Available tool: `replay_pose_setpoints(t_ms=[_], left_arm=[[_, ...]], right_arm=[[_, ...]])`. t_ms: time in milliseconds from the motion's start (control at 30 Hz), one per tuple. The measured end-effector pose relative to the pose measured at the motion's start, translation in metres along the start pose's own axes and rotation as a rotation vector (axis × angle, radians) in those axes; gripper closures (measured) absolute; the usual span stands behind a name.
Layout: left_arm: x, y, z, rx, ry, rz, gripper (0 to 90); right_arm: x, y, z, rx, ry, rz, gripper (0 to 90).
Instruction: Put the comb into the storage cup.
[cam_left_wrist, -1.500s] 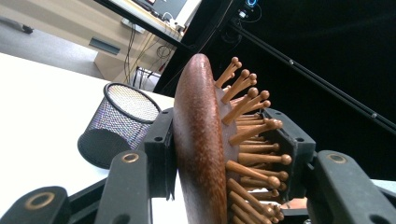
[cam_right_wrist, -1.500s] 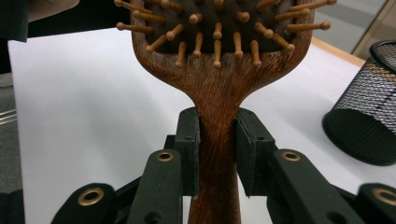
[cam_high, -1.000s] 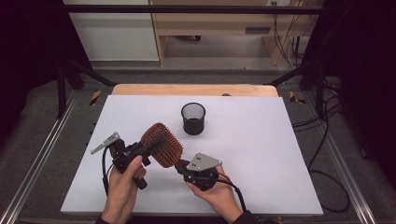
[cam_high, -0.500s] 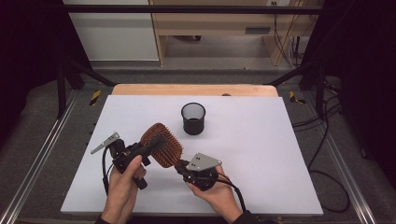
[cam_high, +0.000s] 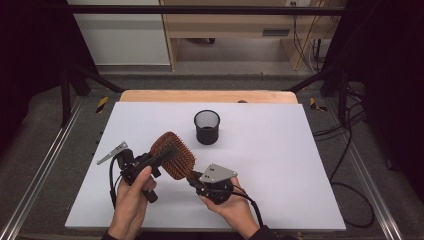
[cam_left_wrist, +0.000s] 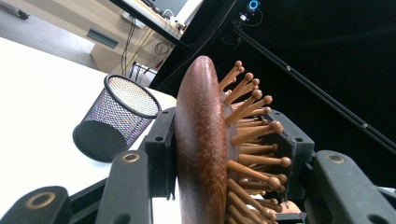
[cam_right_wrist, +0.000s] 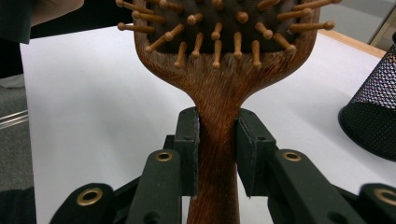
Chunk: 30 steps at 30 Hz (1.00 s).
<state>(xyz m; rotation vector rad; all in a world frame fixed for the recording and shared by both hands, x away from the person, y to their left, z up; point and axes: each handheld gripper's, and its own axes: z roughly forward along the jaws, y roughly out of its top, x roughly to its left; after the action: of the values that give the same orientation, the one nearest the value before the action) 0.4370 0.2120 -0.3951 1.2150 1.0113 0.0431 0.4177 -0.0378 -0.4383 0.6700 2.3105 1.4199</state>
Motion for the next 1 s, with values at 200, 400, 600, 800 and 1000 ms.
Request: replay_pose_setpoints(t_ms=[200, 400, 600, 800, 1000], left_arm=[[0.0006, -0.0003, -0.0002, -0.003, 0.002, -0.007, 50.5], [0.0013, -0.0012, -0.0002, -0.005, 0.005, -0.011, 50.7], [0.0025, -0.0009, -0.0012, -0.008, 0.005, -0.018, 50.8], [0.0052, -0.0005, -0.0025, -0.011, 0.014, -0.016, 50.8], [0.0067, 0.0004, -0.0036, -0.022, 0.02, -0.02, 50.8]], right_arm=[[-0.0002, -0.0003, 0.0005, 0.001, 0.004, 0.003, 72.0], [-0.0002, -0.0006, 0.001, 0.002, 0.002, 0.001, 71.8], [0.0007, -0.0005, 0.0013, 0.001, 0.006, 0.0, 70.7], [0.0009, -0.0001, 0.0017, -0.017, 0.017, 0.022, 56.5], [-0.0007, 0.0006, 0.0006, -0.026, 0.015, 0.036, 49.8]])
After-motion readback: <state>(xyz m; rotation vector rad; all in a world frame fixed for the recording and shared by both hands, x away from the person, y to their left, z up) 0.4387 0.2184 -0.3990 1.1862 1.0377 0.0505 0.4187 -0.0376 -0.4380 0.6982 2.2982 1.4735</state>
